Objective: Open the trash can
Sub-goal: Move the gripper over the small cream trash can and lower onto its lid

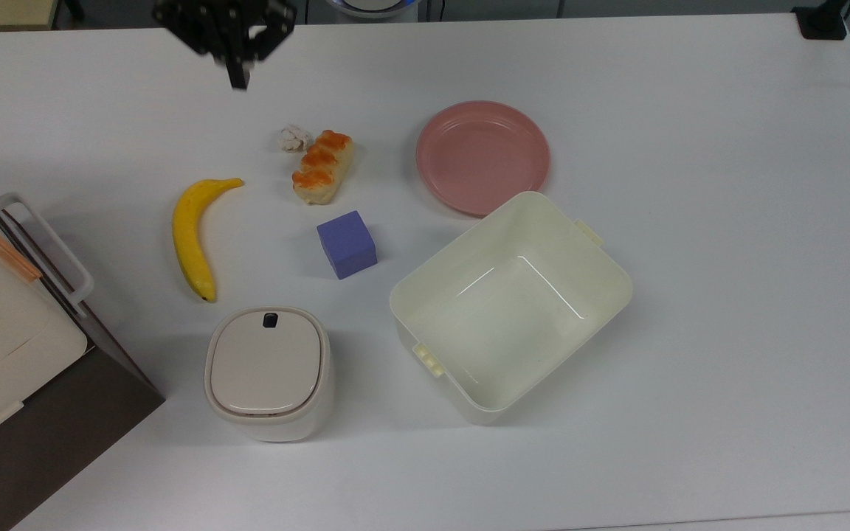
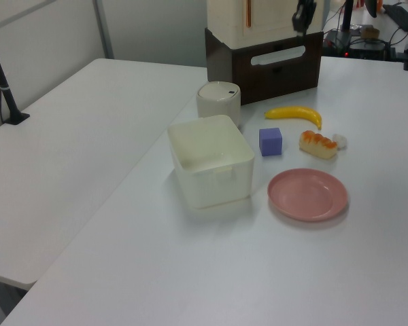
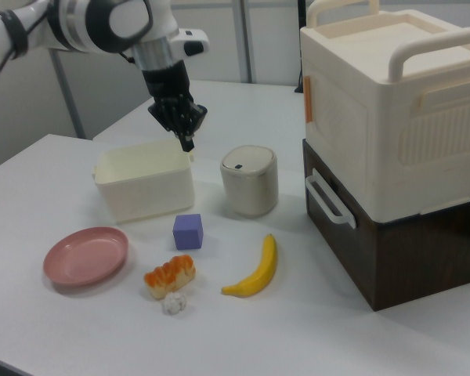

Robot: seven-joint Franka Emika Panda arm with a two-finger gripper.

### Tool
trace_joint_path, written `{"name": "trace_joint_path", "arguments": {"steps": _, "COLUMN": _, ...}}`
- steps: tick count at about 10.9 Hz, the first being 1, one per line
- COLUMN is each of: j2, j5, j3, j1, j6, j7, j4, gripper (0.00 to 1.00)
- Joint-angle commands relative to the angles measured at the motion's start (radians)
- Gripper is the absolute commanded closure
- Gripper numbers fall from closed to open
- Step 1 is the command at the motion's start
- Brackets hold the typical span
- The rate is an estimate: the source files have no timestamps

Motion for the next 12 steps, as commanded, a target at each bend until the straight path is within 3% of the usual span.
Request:
{"name": "trace_joint_path", "arguments": {"steps": 1, "j2": 0.056, "j5": -0.005, "j3": 0.001, "j1": 0.006, "j6": 0.15, "j7": 0.009, "j4": -0.006, "gripper": 1.0}}
{"name": "trace_joint_path", "arguments": {"steps": 10, "j2": 0.258, "j5": 0.004, "j3": 0.021, "j1": 0.0, "j6": 0.487, "j7": 0.015, "j4": 0.037, "gripper": 1.0}}
{"name": "trace_joint_path", "arguments": {"steps": 12, "j2": 0.275, "j5": 0.05, "j3": 0.025, "j1": -0.015, "j6": 0.567, "j7": 0.015, "j4": 0.038, "gripper": 1.0}}
